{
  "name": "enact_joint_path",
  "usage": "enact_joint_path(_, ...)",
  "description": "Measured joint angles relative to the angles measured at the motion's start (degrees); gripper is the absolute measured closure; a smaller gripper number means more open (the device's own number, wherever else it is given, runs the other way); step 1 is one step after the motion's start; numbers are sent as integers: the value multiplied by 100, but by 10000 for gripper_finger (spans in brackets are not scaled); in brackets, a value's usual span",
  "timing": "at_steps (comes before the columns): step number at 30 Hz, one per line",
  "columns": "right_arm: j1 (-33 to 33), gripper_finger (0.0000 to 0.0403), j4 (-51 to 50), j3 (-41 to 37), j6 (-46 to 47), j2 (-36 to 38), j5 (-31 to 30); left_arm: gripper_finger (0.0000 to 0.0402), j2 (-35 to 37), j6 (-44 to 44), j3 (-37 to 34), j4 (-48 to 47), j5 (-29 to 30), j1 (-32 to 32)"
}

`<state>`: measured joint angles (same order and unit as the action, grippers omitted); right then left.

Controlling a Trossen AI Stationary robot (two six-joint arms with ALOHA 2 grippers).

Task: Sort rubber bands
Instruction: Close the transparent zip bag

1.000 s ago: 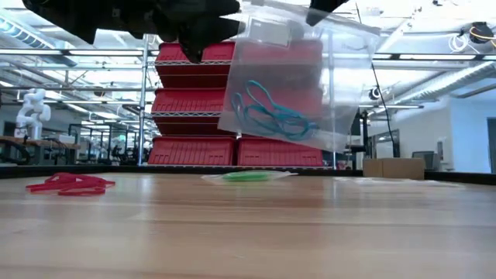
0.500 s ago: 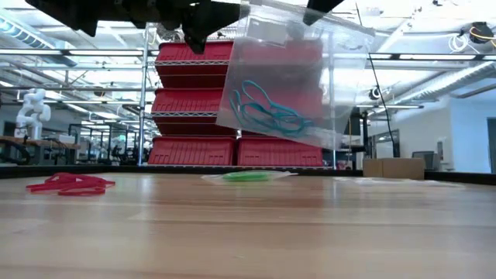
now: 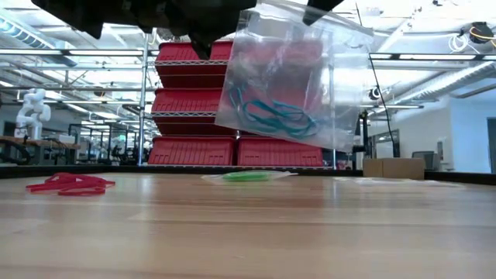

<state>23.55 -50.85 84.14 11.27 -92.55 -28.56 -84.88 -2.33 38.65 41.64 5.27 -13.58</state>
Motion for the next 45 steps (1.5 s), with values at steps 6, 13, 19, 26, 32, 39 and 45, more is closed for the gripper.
enact_joint_path(6,0,403,16,0,0,0,2,357,0,131,0,1,148,0)
enact_joint_path(13,-25,385,213,-2,246,0,51,395,0,346,0,-7,132,0)
enact_joint_path(19,-261,325,690,-2,436,0,396,398,-2,470,0,-69,251,25)
enact_joint_path(26,-538,270,1500,-2,270,0,816,400,-2,463,0,-194,332,76)
enact_joint_path(32,-676,272,1690,-2,157,-41,1071,400,-2,466,0,-191,381,81)
enact_joint_path(39,-679,285,1687,-2,-126,-286,1206,401,-2,462,-2,-165,380,81)
enact_joint_path(45,-745,314,1818,-2,-146,-304,1197,401,-4,460,-2,-163,381,81)
